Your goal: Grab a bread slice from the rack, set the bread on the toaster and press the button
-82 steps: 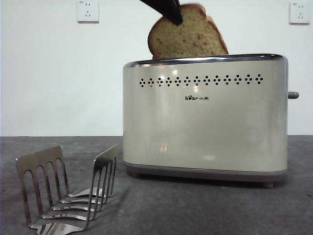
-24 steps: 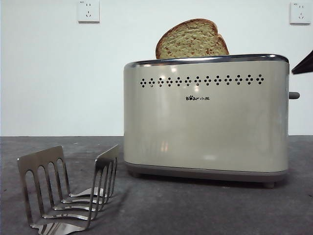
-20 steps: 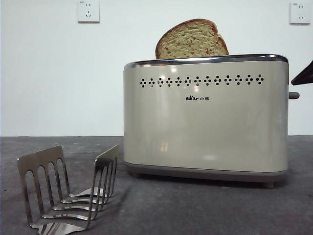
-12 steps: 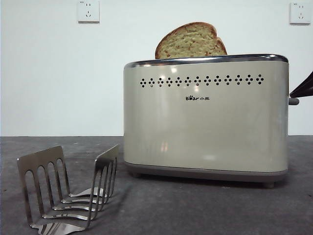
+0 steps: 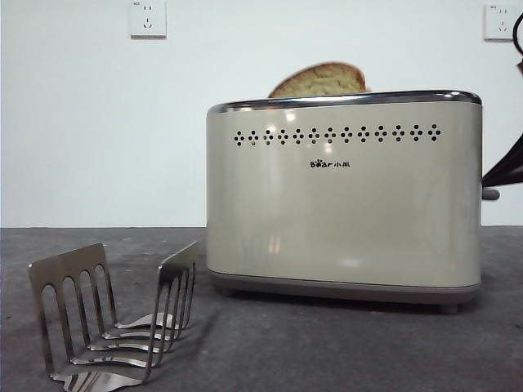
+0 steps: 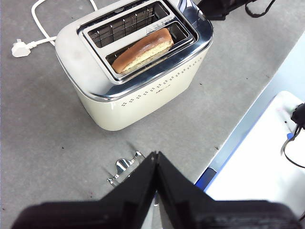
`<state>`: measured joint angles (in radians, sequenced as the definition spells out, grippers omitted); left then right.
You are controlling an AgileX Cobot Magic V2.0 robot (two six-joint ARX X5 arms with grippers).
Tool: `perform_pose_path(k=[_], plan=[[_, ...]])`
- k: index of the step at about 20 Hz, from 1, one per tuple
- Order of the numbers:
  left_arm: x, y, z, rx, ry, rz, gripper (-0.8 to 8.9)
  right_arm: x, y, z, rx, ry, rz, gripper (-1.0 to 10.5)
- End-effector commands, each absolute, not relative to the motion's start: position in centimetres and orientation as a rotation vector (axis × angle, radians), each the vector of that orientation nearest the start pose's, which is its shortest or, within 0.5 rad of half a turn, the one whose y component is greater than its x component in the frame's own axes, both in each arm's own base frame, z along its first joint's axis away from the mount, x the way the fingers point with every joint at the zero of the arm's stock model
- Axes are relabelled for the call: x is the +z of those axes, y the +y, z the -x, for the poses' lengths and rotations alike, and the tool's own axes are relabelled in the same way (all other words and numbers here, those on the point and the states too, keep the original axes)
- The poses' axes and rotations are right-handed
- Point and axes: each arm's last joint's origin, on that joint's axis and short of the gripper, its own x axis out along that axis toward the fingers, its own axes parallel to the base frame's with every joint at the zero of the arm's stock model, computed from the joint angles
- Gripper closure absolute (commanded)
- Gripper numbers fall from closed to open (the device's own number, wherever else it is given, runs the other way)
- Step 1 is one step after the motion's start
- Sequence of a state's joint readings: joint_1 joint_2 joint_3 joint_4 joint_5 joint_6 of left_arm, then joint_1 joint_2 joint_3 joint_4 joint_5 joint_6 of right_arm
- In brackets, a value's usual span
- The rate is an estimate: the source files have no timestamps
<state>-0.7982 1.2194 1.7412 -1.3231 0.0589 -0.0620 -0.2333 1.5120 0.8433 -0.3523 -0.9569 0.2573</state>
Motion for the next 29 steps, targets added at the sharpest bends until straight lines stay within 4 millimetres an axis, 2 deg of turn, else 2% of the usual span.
perform_pose_path(k=[1,14,29], plan=[[45.5,-13.0,-12.3,-0.782,0.798,-0.236,8.22,17.5,-3.8,-27.6,0.524,1.02,-0.807,9.5],[45.5,-13.0,-12.4,-0.781,0.798,-0.236,8.22,14.1,-4.1,-27.7,0.392,1.188,-0.799,9.5],[45.5,-12.9,-12.4,-0.783,0.789,-0.257,8.22,14.3,-3.8,-27.6,0.426,1.193,-0.808,9.5]])
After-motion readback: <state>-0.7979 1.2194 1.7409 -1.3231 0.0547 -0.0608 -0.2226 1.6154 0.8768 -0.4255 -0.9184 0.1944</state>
